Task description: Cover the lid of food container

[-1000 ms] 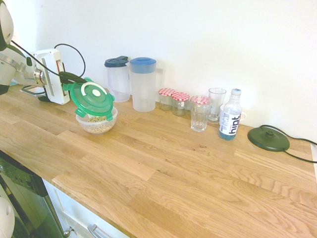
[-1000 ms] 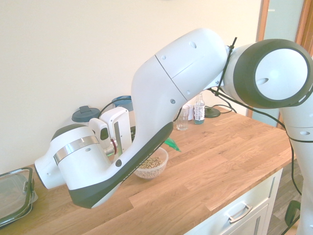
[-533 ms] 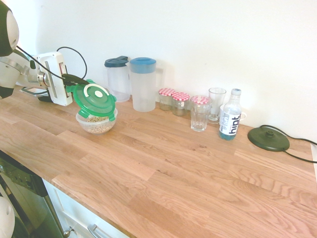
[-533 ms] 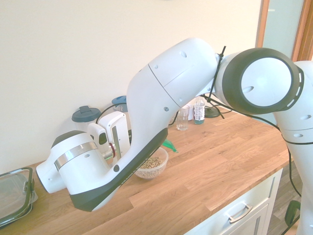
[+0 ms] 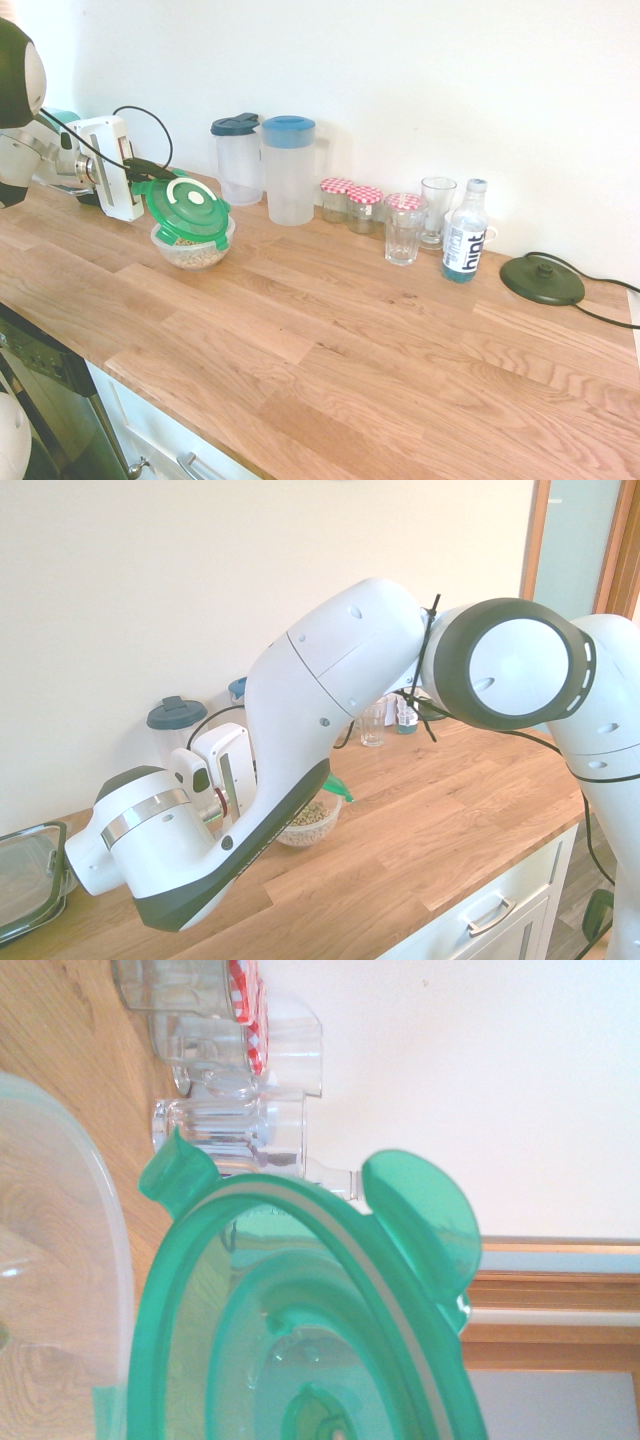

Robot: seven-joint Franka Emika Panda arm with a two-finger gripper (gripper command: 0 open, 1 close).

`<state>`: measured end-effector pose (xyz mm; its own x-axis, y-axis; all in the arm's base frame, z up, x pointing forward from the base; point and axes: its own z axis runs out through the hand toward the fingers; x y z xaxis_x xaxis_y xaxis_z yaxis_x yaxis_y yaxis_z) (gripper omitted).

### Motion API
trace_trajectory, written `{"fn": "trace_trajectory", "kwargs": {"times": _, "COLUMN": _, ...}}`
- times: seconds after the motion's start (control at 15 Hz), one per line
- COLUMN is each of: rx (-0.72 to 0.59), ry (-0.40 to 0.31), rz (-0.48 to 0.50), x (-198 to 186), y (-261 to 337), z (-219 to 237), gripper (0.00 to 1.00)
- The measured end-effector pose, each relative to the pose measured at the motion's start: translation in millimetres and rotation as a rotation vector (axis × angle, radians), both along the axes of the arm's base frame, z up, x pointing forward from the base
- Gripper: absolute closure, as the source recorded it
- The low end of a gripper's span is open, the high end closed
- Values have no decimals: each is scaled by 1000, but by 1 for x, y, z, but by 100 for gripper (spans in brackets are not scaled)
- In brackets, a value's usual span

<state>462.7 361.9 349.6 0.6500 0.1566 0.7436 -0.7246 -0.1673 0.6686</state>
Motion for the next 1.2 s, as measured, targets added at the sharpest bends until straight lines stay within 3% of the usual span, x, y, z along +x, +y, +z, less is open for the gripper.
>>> {"fn": "trace_trajectory", "kwargs": {"times": 0.6, "rx": 2, "ry": -16, "rz": -20, "x": 6, "y": 10, "z": 0, "gripper": 100}}
{"fn": "trace_trajectory", "kwargs": {"times": 0.67, "rx": 1, "ry": -15, "rz": -21, "x": 6, "y": 11, "z": -2, "gripper": 0}}
{"fn": "trace_trajectory", "kwargs": {"times": 1.2, "rx": 83, "ry": 36, "rz": 3, "x": -1, "y": 31, "z": -12, "gripper": 0}}
